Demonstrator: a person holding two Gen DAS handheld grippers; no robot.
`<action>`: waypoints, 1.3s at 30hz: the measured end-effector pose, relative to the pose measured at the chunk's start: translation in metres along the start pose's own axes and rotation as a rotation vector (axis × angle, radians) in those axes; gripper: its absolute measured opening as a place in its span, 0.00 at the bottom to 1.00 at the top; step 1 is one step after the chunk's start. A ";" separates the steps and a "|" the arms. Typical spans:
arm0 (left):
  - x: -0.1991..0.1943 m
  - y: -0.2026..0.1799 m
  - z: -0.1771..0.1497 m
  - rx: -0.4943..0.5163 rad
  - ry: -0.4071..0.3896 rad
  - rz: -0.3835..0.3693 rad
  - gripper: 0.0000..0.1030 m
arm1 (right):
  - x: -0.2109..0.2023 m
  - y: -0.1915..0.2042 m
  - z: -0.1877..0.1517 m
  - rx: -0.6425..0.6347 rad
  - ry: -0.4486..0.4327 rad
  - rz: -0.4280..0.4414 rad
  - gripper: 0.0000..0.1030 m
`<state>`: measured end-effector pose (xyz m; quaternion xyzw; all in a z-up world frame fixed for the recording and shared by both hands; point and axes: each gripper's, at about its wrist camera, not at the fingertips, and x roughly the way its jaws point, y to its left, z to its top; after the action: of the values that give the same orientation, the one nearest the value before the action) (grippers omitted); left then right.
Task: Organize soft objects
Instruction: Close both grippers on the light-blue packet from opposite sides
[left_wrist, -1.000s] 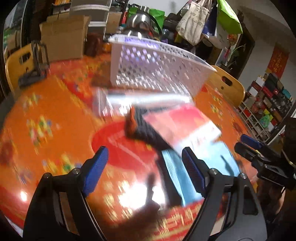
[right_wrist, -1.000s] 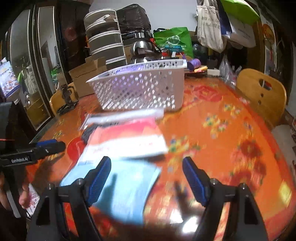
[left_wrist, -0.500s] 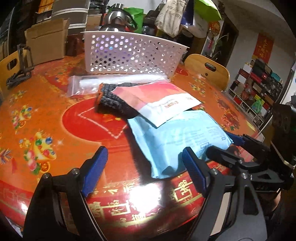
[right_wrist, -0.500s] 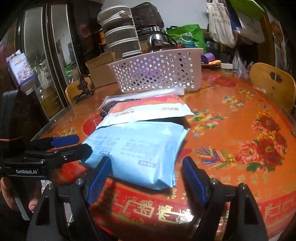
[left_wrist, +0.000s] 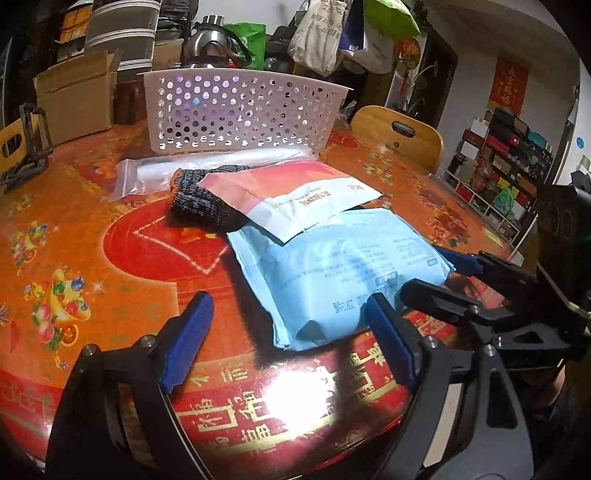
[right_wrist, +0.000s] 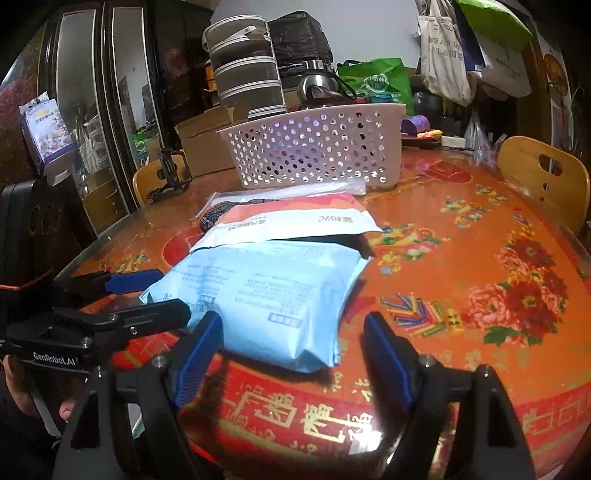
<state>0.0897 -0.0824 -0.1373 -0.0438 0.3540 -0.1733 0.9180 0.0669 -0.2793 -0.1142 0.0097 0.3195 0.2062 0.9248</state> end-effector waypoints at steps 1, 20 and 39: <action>-0.003 0.000 -0.002 -0.003 -0.001 0.011 0.81 | -0.001 0.000 -0.001 -0.001 -0.003 -0.006 0.77; 0.006 -0.013 -0.006 0.055 -0.047 0.011 0.73 | 0.002 0.004 -0.004 -0.038 -0.037 0.043 0.59; -0.014 -0.005 -0.003 0.004 -0.044 -0.098 0.31 | -0.006 0.020 0.001 -0.100 -0.027 0.024 0.25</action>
<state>0.0768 -0.0817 -0.1299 -0.0631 0.3308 -0.2178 0.9161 0.0560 -0.2633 -0.1069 -0.0299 0.2960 0.2328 0.9259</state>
